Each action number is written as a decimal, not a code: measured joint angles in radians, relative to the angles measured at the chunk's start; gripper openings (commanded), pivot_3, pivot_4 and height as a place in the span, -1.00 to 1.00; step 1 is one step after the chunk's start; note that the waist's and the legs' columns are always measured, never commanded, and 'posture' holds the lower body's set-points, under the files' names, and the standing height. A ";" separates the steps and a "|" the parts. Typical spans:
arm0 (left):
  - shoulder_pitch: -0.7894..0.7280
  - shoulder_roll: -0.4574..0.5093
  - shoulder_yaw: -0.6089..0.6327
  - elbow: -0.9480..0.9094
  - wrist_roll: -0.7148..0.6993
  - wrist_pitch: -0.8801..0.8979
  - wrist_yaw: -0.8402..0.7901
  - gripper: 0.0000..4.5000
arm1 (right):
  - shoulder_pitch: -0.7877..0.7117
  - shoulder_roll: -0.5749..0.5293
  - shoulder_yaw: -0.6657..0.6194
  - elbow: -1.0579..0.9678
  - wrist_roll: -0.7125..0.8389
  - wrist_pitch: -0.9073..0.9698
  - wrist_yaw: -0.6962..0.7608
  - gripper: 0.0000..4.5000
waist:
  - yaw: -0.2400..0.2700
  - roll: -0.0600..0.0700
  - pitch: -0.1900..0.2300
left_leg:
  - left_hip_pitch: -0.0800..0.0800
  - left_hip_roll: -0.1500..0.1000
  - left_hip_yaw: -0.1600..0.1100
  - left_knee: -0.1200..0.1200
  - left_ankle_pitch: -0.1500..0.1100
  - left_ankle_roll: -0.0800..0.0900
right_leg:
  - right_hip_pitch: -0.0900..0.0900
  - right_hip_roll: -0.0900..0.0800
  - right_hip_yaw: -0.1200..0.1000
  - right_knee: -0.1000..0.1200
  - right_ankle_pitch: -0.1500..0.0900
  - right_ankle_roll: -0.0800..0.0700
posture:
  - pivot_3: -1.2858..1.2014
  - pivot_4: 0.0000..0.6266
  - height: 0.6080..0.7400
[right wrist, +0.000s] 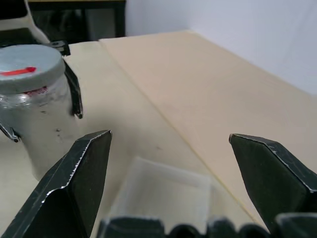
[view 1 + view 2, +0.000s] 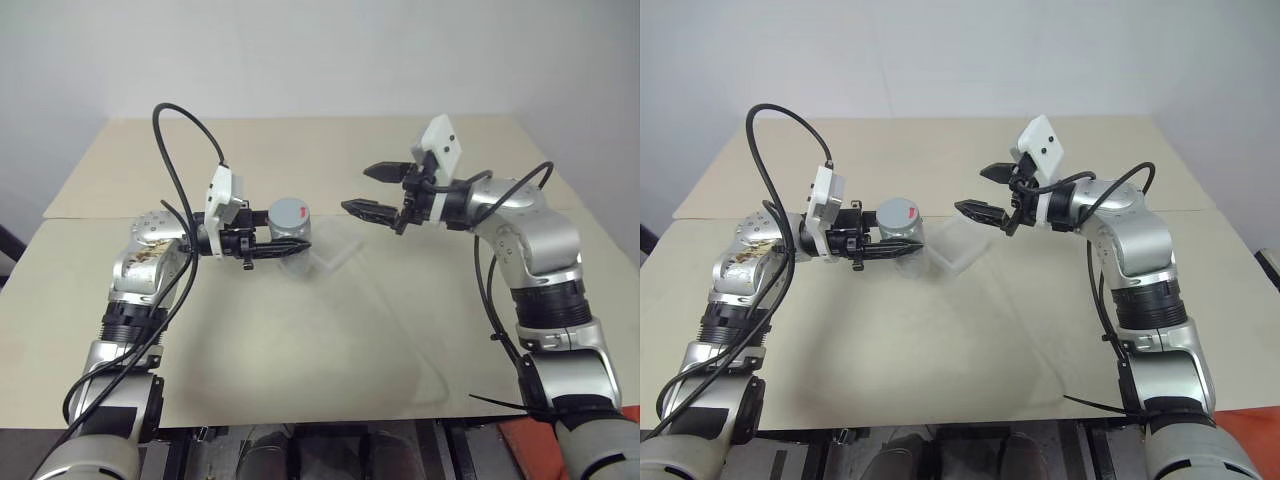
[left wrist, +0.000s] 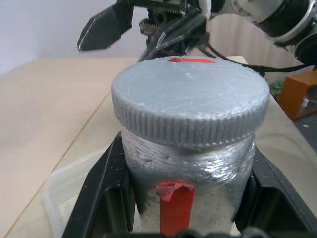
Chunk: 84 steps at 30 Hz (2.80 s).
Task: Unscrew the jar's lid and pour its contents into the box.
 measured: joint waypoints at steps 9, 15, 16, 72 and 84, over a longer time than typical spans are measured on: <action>-0.005 -0.019 -0.001 0.014 0.005 -0.005 0.006 -0.09 | 0.040 0.017 -0.015 -0.132 0.094 0.026 0.057 0.97 | 0.001 0.000 0.000 | 0.000 0.000 0.000 0.000 0.000 0.000 | 0.000 0.000 0.000 0.000 0.000 0.000 | 0.03 -0.52 1.00; -0.030 -0.052 -0.011 0.049 0.008 -0.013 0.013 -0.09 | 0.008 0.101 0.020 -0.173 0.124 0.049 0.046 0.97 | 0.001 0.000 0.000 | 0.000 0.000 0.000 0.000 0.000 0.000 | 0.000 0.000 0.000 0.000 0.000 0.000 | 0.03 -0.52 1.00; -0.033 -0.054 -0.012 0.049 0.008 -0.019 0.013 -0.09 | 0.000 0.110 0.030 -0.171 0.122 0.049 0.043 0.97 | 0.001 0.000 0.000 | 0.000 0.000 0.000 0.000 0.000 0.000 | 0.000 0.000 0.000 0.000 0.000 0.000 | 0.03 -0.52 1.00; 0.008 -0.011 -0.010 0.001 0.001 0.001 0.006 -0.09 | 0.000 0.038 -0.009 0.028 0.019 -0.025 0.021 0.97 | 0.001 0.000 0.000 | 0.000 0.000 0.000 0.000 0.000 0.000 | 0.000 0.000 0.000 0.000 0.000 0.000 | 0.03 -0.52 1.00; -0.011 -0.032 -0.013 0.039 0.007 -0.003 0.013 -0.09 | 0.064 0.047 -0.034 -0.211 0.130 0.070 0.032 0.97 | 0.001 0.000 0.000 | 0.000 0.000 0.000 0.000 0.000 0.000 | 0.000 0.000 0.000 0.001 0.000 0.000 | 0.03 -0.52 1.00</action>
